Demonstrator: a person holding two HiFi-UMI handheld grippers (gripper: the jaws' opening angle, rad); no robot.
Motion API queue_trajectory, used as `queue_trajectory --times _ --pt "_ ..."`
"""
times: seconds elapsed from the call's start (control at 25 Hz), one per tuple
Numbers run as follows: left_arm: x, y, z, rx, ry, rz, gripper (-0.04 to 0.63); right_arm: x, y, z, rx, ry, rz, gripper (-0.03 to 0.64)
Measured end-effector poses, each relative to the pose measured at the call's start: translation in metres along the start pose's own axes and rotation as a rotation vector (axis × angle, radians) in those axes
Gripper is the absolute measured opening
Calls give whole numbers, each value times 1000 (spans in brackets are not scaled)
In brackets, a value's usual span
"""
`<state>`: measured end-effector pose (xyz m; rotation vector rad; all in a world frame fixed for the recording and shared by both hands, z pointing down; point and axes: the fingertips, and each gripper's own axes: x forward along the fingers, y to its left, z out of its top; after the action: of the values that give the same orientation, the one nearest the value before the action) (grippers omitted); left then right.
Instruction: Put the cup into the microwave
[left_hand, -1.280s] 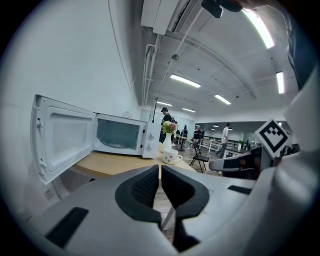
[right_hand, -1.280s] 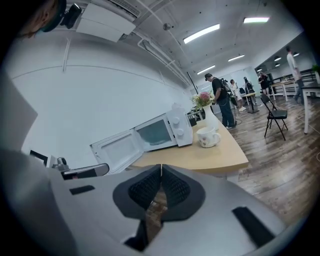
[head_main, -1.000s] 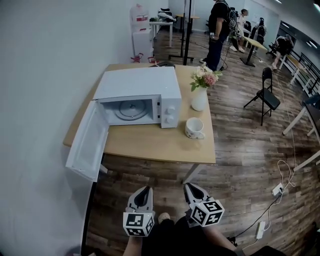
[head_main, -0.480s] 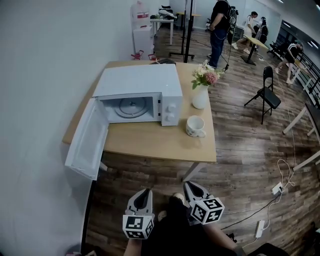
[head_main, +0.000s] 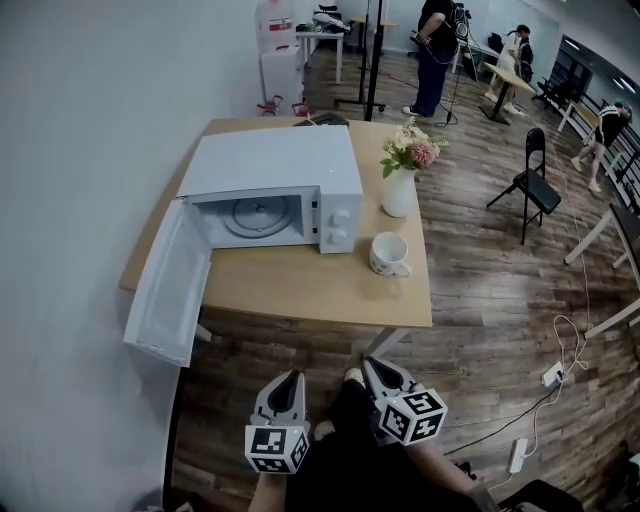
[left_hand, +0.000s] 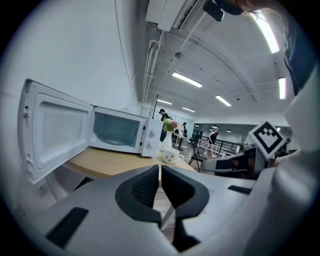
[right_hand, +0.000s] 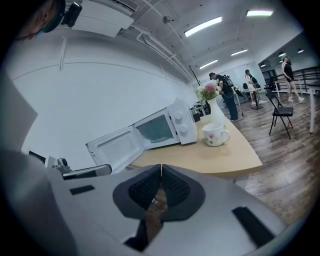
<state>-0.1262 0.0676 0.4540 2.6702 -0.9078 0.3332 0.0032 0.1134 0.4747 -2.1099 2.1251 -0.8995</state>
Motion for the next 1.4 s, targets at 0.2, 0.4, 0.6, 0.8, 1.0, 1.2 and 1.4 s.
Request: queue_trajectory --times 0.2,0.4,0.6,0.8,1.0,1.2,1.4 --pt "23 1 1 -5 22 0 17 9 -25 11 74 3 -13 -5" --pt "55 3 4 -27 38 -1 17 25 -53 27 73 -1 -35 -5" --pt "92 3 12 -16 54 -13 17 45 -79 39 79 16 -44 -5" --pt "129 11 24 -15 61 -8 17 69 -104 58 53 22 -49 -5" --pt "164 14 35 -10 66 -17 17 90 -127 82 42 4 -56 -5" --pt "196 12 44 -4 65 -39 17 108 -148 103 5 -18 -71 -5" --pt "220 9 47 0 70 -57 17 116 -163 124 -55 -60 -85 -5"
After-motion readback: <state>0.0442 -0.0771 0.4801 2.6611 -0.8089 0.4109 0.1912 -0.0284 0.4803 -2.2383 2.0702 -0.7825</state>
